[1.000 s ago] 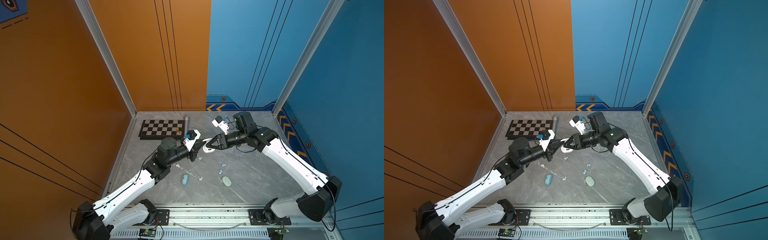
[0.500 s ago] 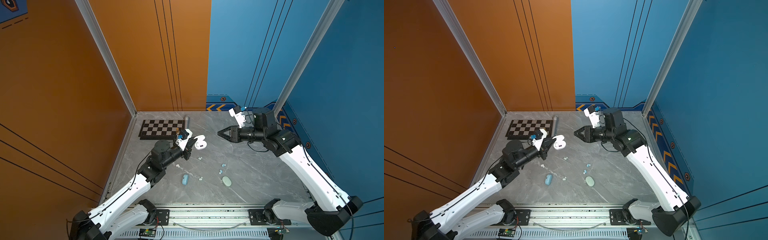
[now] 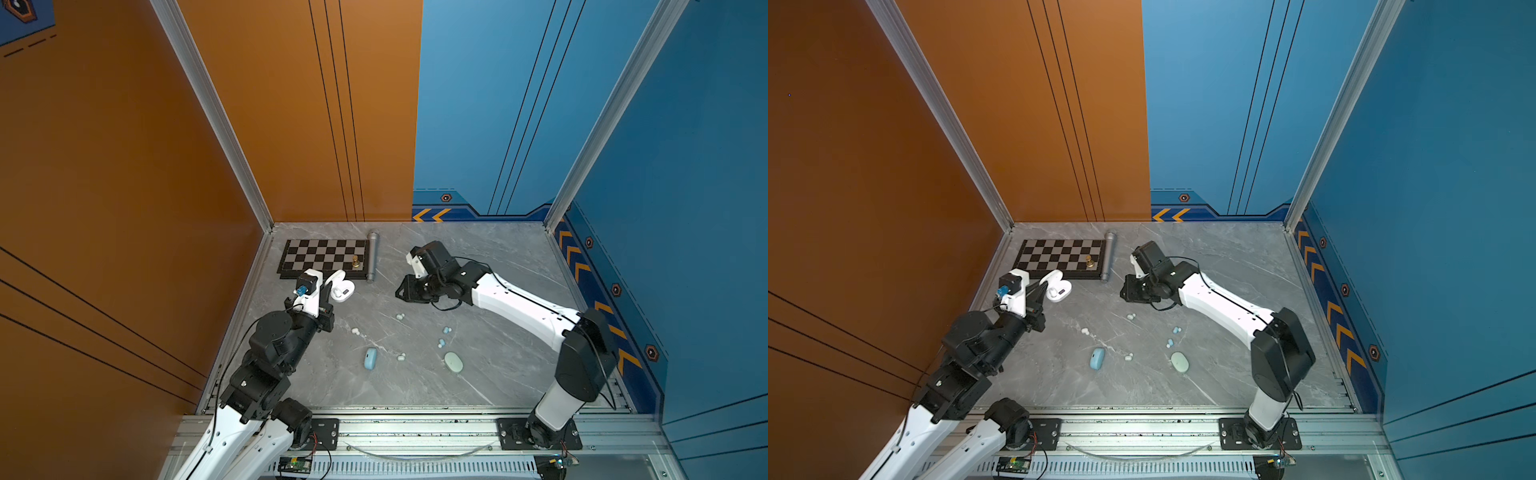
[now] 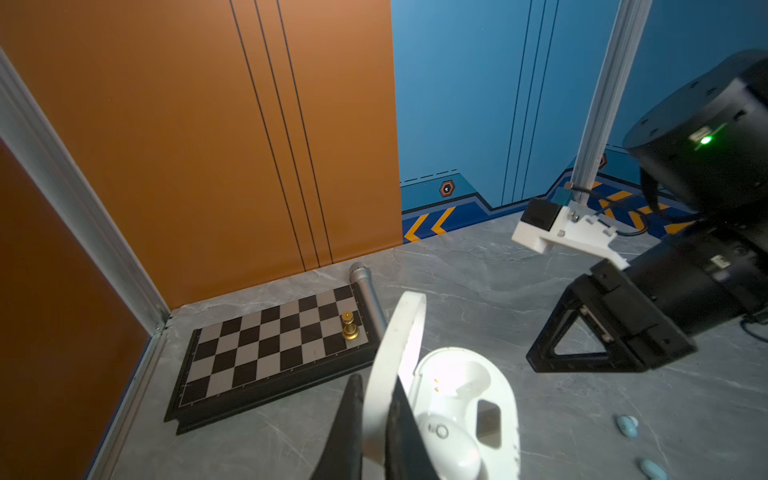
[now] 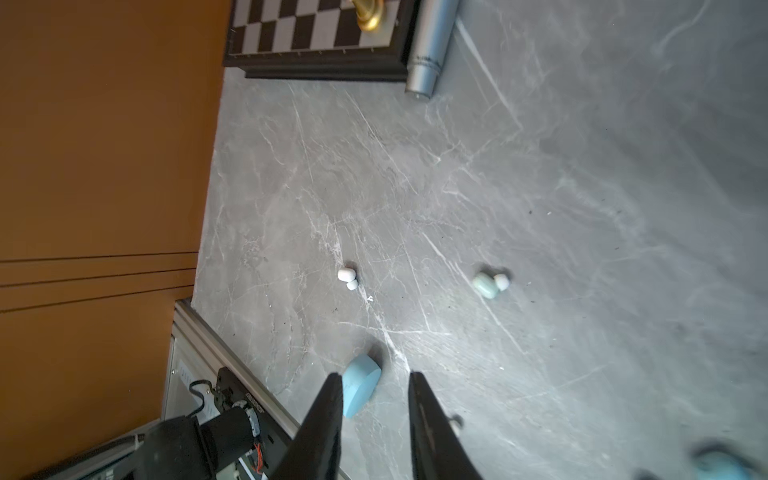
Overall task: Insert the wireless bluetooth earbuds into the charging case
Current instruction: 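Withdraw the right gripper and move it over another white earbud, then lower the right gripper and close it on the second white earbud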
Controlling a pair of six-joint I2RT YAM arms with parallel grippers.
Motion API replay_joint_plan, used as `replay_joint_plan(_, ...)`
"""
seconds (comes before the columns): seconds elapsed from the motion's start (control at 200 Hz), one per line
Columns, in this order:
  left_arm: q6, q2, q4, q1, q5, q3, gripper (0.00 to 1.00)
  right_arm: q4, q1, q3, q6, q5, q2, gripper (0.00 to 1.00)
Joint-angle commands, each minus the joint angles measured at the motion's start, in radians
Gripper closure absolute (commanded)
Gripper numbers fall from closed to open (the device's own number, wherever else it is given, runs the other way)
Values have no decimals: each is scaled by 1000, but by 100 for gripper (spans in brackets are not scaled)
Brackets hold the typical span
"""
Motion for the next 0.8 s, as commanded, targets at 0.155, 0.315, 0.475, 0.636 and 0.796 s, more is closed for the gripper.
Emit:
replay_joint_plan(0.155, -27, -180, -216, 7, -156, -9, 100, 18, 170, 348, 164, 52, 269, 62)
replay_joint_plan(0.315, -44, -236, -271, 7, -155, -1, 100, -53, 173, 530, -203, -160, 451, 57)
replay_joint_plan(0.475, -53, -253, -291, 7, -145, -2, 100, -289, 171, 624, -555, -114, 538, 54)
replay_joint_plan(0.636, -61, -246, -293, 7, -135, -6, 100, -346, 175, 625, -730, -51, 576, 52)
replay_joint_plan(0.796, -71, -230, -292, 7, -129, -10, 100, -353, 186, 633, -815, 16, 601, 49)
